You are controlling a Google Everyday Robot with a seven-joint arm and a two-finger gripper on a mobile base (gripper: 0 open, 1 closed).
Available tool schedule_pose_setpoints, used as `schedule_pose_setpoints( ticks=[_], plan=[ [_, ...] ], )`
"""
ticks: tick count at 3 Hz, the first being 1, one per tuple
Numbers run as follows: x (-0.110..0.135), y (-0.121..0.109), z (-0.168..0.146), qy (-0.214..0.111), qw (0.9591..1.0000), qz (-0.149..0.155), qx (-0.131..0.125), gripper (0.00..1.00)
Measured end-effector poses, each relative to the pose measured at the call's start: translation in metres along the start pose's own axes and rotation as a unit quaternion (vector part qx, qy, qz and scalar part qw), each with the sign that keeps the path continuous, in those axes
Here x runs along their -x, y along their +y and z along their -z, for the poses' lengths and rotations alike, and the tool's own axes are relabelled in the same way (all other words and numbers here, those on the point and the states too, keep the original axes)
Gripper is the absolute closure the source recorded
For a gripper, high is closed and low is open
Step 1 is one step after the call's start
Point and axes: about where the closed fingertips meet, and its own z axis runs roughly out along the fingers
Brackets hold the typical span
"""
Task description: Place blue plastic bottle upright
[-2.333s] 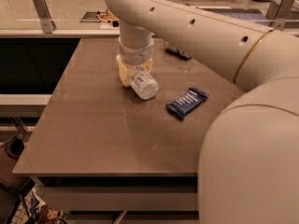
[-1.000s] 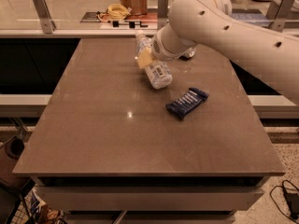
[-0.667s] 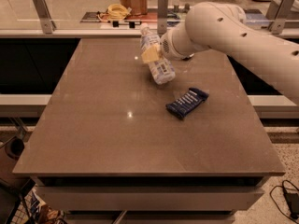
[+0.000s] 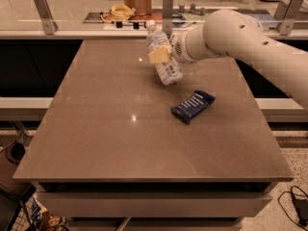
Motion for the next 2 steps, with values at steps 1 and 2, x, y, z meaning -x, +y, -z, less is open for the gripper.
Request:
schedule_pose_setpoints(
  ticks=[1, 2],
  plan=[
    [0.008, 0.004, 0.003, -0.003, 0.9999, 0.011, 0.011, 1.00],
    [0.033, 0.017, 0.022, 0.000, 0.9986, 0.050, 0.019, 1.00]
  ],
)
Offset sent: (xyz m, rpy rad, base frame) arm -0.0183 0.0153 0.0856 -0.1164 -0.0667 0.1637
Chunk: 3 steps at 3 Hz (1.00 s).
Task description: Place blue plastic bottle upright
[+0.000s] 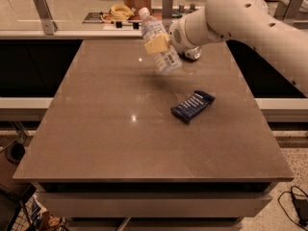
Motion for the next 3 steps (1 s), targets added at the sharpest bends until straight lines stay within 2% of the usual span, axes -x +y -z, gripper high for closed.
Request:
schedule_pose_setpoints(
  ticks=[1, 2, 3],
  plan=[
    [0.018, 0.012, 0.012, 0.007, 0.9993, 0.032, 0.019, 1.00],
    [0.030, 0.022, 0.012, 0.001, 0.9967, 0.055, 0.059, 1.00],
    [0.033, 0.034, 0.010, -0.013, 0.9924, 0.070, 0.101, 1.00]
  ],
)
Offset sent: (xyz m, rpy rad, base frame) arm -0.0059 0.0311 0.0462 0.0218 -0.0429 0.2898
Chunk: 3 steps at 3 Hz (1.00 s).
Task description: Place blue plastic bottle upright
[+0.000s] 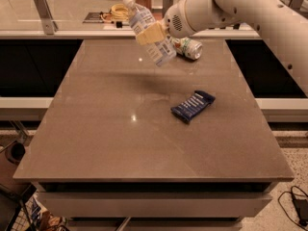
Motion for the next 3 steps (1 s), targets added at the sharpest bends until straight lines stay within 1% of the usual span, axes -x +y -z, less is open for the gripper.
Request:
schedule_pose_setpoints(
  ticks=[1, 2, 3],
  plan=[
    [0.004, 0.018, 0.002, -0.016, 0.9993, 0.022, 0.023, 1.00],
    [0.003, 0.032, 0.004, -0.028, 0.9985, 0.039, 0.026, 1.00],
    [-0.001, 0.031, -0.001, -0.050, 0.9972, 0.047, 0.029, 1.00]
  ],
)
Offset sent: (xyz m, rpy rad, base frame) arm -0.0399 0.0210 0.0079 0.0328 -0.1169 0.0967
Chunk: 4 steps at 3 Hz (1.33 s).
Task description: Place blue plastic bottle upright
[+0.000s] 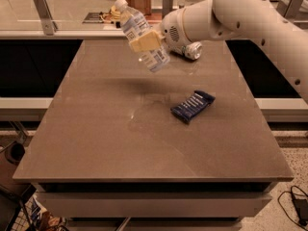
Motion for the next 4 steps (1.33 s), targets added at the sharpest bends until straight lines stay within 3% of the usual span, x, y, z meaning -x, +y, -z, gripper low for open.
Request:
schedule_pose_setpoints(
  ticks=[2, 4],
  plan=[
    [-0.009, -0.011, -0.014, -0.047, 0.9984, 0.007, 0.029, 1.00],
    [-0.018, -0.015, -0.019, -0.099, 0.9929, 0.010, 0.065, 1.00]
  ],
)
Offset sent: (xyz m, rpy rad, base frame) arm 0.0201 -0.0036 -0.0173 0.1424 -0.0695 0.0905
